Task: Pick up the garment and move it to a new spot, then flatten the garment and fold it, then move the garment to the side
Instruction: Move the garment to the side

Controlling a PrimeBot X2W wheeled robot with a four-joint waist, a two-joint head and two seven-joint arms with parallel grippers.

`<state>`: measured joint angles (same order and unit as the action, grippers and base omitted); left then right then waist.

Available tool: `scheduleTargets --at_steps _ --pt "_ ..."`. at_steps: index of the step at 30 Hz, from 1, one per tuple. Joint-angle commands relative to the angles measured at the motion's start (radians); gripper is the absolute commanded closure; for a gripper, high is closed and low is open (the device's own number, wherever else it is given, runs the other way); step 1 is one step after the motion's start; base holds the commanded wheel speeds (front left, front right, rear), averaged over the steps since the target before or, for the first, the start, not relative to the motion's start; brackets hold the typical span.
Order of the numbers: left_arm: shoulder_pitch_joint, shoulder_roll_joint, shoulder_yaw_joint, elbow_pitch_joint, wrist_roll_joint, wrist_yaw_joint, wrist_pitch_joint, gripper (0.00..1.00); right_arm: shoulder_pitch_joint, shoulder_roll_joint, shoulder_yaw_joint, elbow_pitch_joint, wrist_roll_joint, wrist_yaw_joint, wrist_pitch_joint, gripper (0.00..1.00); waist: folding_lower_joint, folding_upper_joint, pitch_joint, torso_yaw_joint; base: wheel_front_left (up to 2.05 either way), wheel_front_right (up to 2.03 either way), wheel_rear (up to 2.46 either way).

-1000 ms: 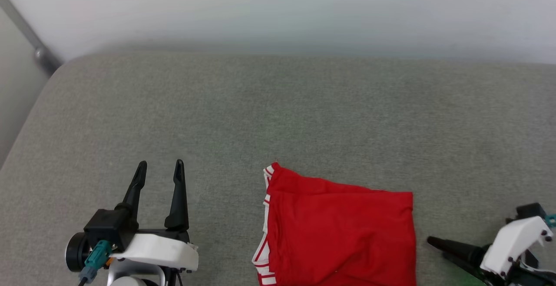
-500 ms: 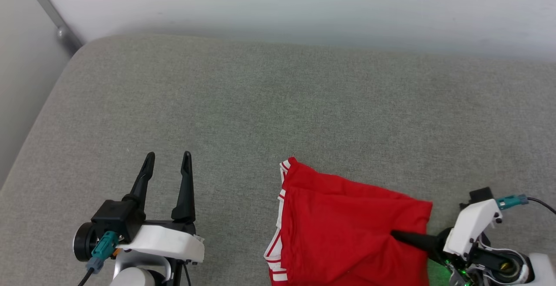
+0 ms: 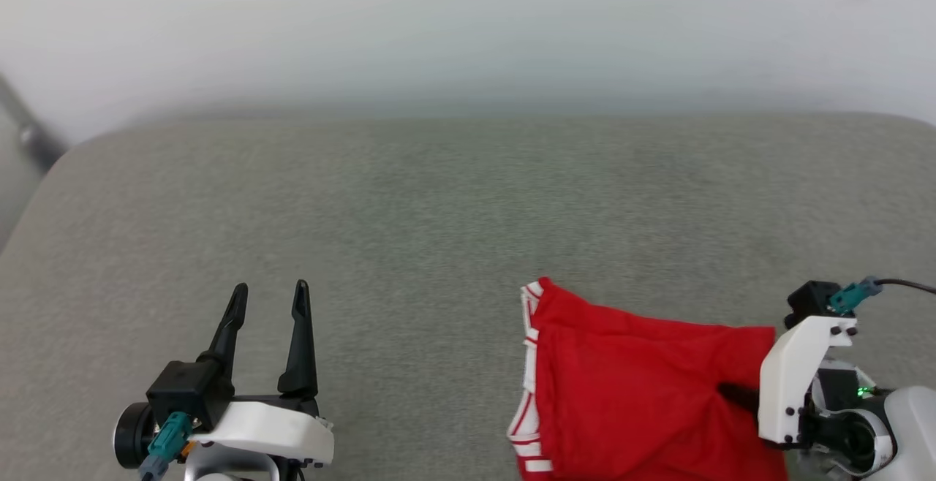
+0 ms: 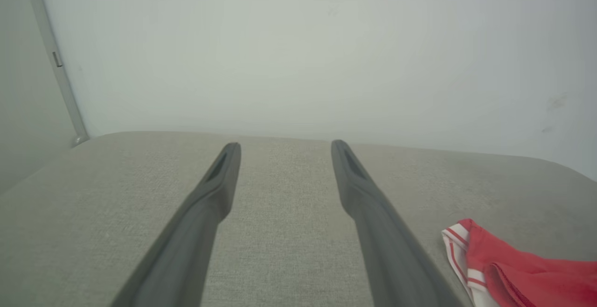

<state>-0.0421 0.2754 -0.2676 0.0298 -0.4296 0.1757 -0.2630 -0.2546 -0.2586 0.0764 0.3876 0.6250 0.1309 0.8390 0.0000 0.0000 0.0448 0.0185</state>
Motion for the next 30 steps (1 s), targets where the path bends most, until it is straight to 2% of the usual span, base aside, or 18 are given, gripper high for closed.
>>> scheduleTargets --at_steps 1,6,9,16,24,30 --pt "0.011 -0.003 0.004 -0.006 0.006 -0.001 -0.002 0.0 -0.019 -0.019 0.011 0.004 -0.027 0.0 -0.012 1.0 0.0 0.0 -0.013 -0.071 0.0 0.0 0.0" --pt "-0.002 -0.02 0.01 -0.021 0.017 -0.011 -0.002 0.0 -0.076 -0.071 0.036 0.022 -0.125 -0.001 -0.081 1.0 0.0 0.0 0.011 -0.192 0.0 0.0 0.0" --pt "-0.026 -0.023 0.017 -0.031 0.026 -0.019 -0.002 0.0 -0.123 -0.085 0.033 0.052 -0.158 0.0 -0.122 1.0 0.0 0.0 0.063 -0.268 0.0 0.0 0.0" --pt "-0.148 -0.002 0.003 -0.049 0.068 -0.047 0.002 0.0 -0.255 -0.131 -0.044 0.151 -0.236 0.0 -0.254 1.0 0.0 0.0 0.25 -0.357 0.0 0.0 0.0" --pt "-0.313 0.028 -0.013 -0.06 0.11 -0.078 0.021 0.0 -0.405 -0.197 -0.239 0.278 -0.326 -0.001 -0.434 1.0 0.0 0.0 0.438 -0.343 0.0 0.0 0.0" --pt "-0.392 0.053 -0.024 -0.081 0.135 -0.092 0.043 0.0 -0.471 -0.195 -0.341 0.347 -0.383 -0.001 -0.601 1.0 0.0 0.0 0.526 -0.307 0.0 0.0 0.0"
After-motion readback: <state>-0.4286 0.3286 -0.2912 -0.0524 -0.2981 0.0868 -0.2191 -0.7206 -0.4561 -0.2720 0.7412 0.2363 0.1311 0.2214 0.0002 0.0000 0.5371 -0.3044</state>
